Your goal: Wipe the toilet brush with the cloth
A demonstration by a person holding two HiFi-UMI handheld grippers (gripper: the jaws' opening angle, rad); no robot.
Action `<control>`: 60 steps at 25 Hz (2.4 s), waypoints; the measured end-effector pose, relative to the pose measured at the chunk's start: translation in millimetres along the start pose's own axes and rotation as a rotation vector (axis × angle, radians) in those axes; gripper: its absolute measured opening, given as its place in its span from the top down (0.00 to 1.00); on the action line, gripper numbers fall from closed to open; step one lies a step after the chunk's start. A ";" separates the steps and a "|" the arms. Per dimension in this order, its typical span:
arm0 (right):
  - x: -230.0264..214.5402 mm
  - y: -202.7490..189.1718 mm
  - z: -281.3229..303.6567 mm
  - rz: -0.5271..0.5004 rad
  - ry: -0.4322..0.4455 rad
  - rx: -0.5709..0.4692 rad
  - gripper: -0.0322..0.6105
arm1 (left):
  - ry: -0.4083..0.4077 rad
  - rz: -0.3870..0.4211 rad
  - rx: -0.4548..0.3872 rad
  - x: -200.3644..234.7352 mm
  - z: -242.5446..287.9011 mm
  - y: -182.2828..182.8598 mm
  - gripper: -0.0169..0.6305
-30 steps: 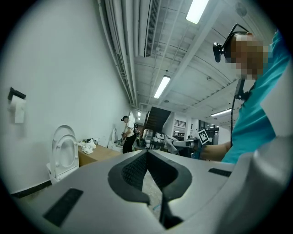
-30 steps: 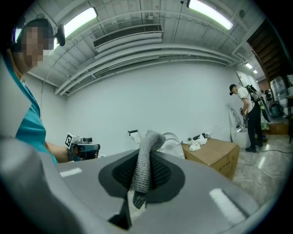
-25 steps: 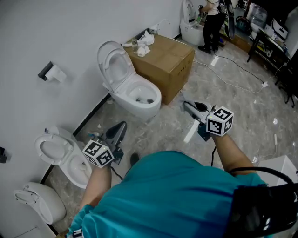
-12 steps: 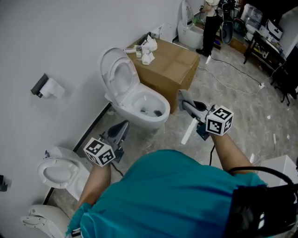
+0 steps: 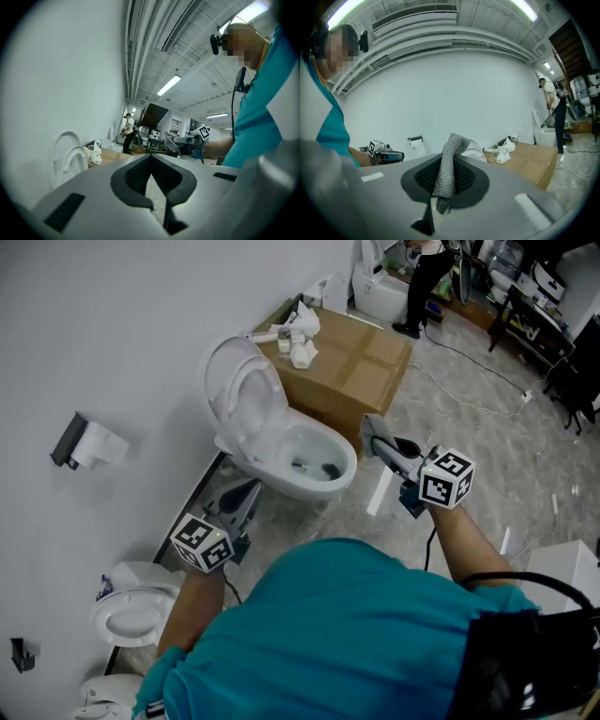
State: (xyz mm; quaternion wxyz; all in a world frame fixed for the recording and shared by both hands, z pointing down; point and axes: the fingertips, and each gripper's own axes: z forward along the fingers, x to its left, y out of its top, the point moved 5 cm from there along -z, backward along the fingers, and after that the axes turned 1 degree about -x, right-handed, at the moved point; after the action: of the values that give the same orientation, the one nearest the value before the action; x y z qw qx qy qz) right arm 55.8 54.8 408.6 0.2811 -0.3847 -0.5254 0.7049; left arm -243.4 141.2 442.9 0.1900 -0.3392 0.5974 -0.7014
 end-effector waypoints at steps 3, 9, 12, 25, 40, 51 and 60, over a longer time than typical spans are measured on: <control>-25.3 0.5 12.8 0.019 -0.007 0.002 0.92 | 0.002 -0.012 0.018 18.1 19.7 -2.2 0.96; -107.5 7.6 39.0 0.056 0.027 -0.001 0.92 | 0.034 -0.012 0.066 49.4 88.4 -5.2 0.96; -162.1 15.3 53.3 0.060 0.061 0.006 0.92 | 0.072 -0.003 0.098 65.6 138.5 -9.8 0.96; -324.4 -1.0 133.1 0.088 0.126 0.090 0.92 | 0.043 0.203 0.449 148.1 320.4 -66.5 0.96; -386.6 -205.4 183.5 0.250 -0.018 0.144 0.92 | -0.675 0.907 0.964 204.7 413.8 -390.3 0.58; -397.9 -327.5 147.0 0.338 -0.022 0.134 0.92 | -0.865 1.302 1.175 247.0 427.8 -613.3 0.51; -410.1 -385.9 118.0 0.452 -0.073 0.167 0.92 | -1.020 1.346 1.185 228.7 441.0 -696.3 0.48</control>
State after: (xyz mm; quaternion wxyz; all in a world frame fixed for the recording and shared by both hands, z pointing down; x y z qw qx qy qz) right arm 177.9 -223.6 897.1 0.1279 -0.4422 -0.3757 0.8043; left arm 3.7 -176.1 1197.8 0.9110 -0.0436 0.0702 -0.4041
